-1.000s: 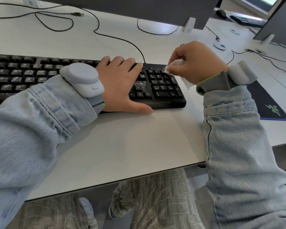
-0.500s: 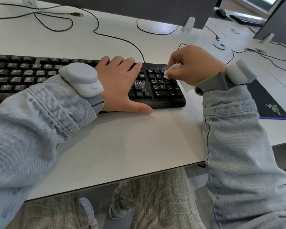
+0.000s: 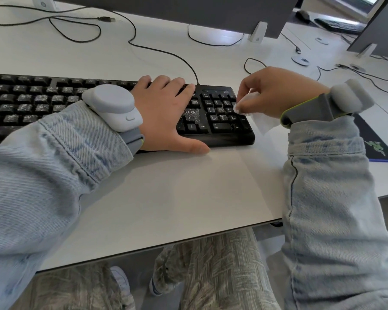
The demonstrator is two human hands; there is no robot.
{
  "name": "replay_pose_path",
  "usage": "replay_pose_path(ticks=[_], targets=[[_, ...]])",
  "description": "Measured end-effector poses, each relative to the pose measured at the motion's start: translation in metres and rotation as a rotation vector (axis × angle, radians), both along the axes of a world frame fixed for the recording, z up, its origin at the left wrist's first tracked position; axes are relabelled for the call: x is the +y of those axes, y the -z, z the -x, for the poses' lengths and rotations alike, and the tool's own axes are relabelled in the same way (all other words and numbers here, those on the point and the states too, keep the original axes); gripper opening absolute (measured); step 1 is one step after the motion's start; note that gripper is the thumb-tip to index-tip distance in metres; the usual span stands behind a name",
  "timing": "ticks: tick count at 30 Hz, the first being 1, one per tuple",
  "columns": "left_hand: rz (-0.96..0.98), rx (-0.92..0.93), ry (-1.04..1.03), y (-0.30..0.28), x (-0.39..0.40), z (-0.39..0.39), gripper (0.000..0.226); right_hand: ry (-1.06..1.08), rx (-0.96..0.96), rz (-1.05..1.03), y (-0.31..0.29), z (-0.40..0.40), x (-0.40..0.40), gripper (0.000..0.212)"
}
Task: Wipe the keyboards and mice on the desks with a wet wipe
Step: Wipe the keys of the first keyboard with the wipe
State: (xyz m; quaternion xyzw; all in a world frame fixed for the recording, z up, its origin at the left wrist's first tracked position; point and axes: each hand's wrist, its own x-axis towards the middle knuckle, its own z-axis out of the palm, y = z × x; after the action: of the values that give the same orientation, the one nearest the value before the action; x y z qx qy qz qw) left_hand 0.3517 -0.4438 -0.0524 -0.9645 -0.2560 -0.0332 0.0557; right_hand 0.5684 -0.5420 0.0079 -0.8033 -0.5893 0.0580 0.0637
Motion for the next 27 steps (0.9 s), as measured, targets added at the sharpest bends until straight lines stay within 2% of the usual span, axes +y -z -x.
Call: replay_pose_path(ticks=[8, 14, 19, 27], targets=[[-0.005, -0.004, 0.0, 0.001, -0.001, -0.001, 0.14, -0.01, 0.014, 0.059, -0.002, -0.003, -0.003, 0.014], [0.001, 0.0, -0.004, 0.0, -0.001, -0.001, 0.141, -0.055, -0.001, -0.22, 0.006, 0.001, 0.012, 0.011], [-0.006, -0.006, -0.003, 0.001, 0.0, -0.001, 0.14, -0.231, 0.045, -0.296, 0.008, 0.026, 0.022, 0.015], [-0.005, -0.013, -0.003, 0.001, 0.0, -0.002, 0.14, -0.231, -0.13, -0.247, 0.012, 0.027, 0.029, 0.017]])
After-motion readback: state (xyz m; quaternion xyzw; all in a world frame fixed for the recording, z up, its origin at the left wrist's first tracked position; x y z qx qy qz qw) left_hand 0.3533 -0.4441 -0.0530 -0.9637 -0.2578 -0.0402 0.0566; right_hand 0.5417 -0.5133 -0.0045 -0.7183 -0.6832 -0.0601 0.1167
